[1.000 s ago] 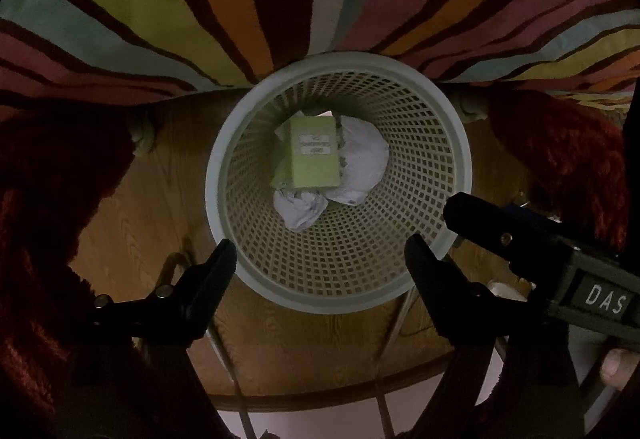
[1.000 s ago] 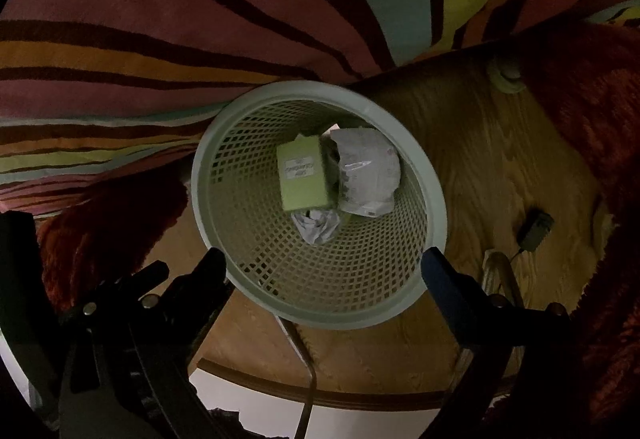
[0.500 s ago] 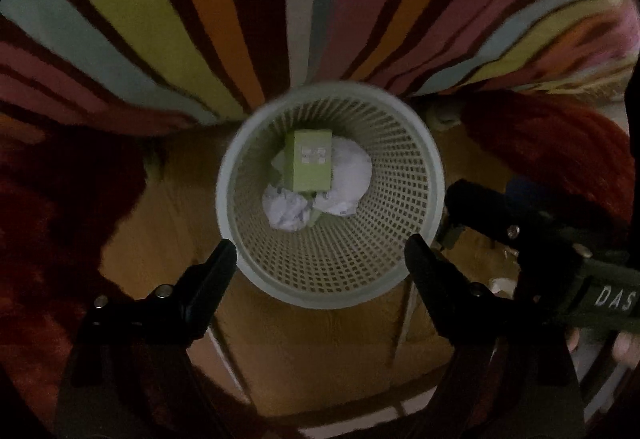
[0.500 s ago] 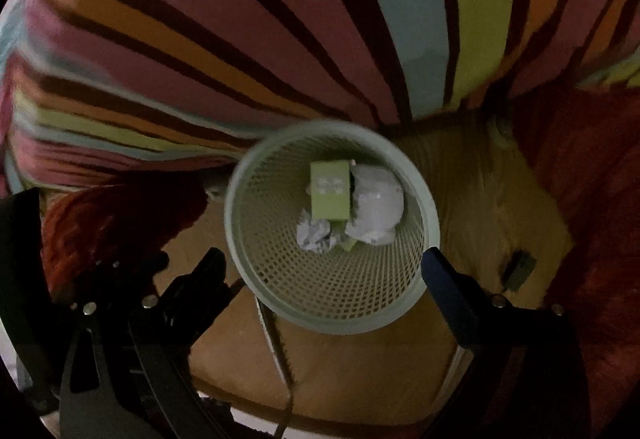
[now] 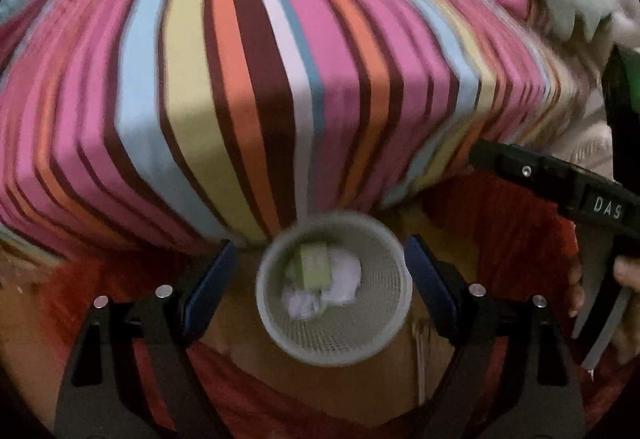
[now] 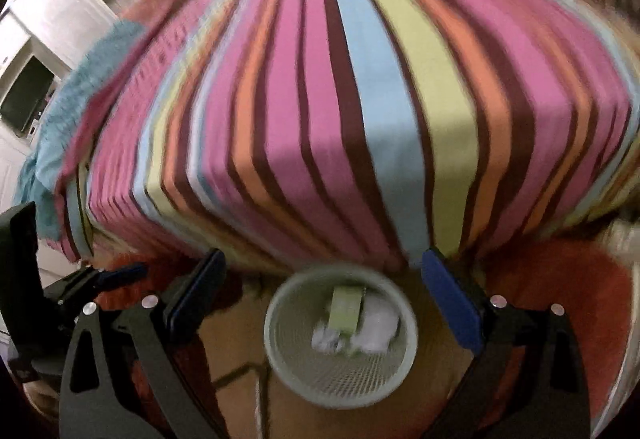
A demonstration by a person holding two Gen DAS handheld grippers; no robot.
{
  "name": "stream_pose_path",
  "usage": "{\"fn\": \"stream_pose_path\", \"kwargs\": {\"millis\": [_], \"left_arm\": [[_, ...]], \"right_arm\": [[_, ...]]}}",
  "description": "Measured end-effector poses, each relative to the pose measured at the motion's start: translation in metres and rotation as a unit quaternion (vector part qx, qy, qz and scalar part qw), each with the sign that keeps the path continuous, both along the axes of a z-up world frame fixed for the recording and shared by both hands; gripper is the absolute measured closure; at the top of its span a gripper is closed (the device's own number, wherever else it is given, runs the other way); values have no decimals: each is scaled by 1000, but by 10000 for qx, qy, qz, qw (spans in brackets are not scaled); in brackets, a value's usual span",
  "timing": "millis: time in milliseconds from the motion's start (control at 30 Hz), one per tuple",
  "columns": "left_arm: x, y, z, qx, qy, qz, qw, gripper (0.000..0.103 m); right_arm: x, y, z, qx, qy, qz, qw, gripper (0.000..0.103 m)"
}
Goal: Collect trash
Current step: 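Lift both tools away from the wastebasket back toward the bed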
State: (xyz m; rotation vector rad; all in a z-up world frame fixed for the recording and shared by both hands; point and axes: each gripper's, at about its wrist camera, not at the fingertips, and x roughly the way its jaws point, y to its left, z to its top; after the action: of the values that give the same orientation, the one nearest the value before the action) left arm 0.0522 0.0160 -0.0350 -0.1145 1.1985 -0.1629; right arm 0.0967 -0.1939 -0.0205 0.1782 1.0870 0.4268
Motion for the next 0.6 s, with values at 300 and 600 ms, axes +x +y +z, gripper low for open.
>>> {"fn": "stream_pose_path", "kwargs": {"millis": [300, 600], "left_arm": [[47, 20, 45, 36, -917, 276, 9954, 19], [95, 41, 55, -73, -1096, 421, 9931, 11]], "right_arm": [[30, 13, 44, -109, -1182, 99, 9929, 9], [63, 27, 50, -263, -1428, 183, 9892, 9]]}}
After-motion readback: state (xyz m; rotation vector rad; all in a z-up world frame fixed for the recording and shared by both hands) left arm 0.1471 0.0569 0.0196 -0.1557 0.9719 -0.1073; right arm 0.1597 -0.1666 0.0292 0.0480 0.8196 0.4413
